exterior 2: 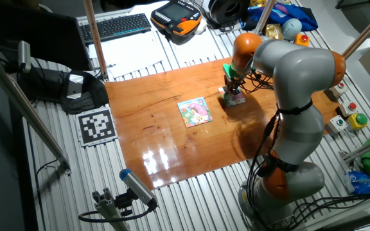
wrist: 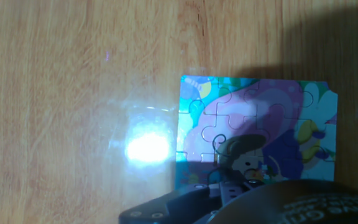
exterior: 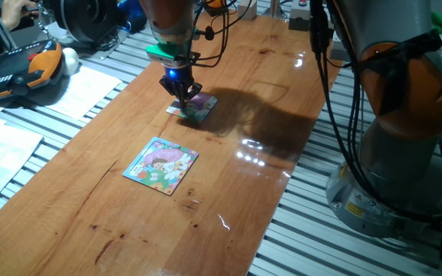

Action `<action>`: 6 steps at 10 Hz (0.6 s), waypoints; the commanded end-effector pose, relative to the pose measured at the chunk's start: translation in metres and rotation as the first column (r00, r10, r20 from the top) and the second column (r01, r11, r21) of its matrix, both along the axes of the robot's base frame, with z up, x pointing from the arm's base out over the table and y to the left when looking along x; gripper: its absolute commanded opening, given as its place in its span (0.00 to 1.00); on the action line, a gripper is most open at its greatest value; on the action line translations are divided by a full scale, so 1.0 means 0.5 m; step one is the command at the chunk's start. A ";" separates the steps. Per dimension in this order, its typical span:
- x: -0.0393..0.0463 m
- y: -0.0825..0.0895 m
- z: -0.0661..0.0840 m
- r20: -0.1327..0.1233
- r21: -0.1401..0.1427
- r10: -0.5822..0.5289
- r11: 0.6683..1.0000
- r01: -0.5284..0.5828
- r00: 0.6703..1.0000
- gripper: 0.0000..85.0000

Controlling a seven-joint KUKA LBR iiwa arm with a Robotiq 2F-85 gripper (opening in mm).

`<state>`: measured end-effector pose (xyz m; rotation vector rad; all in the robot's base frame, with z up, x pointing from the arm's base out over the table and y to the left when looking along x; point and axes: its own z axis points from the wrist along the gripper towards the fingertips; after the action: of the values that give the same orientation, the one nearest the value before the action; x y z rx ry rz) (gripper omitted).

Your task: Assemble one piece of a puzzle

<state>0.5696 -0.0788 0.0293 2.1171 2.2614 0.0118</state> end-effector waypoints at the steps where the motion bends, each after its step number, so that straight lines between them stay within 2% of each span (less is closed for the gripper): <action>1: 0.001 0.001 0.000 0.002 0.000 0.000 1.000 0.000 1.000 0.00; 6: 0.004 0.008 -0.006 0.008 -0.007 -0.005 1.000 0.005 1.000 0.00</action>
<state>0.5729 -0.0749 0.0265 2.1115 2.2446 0.0131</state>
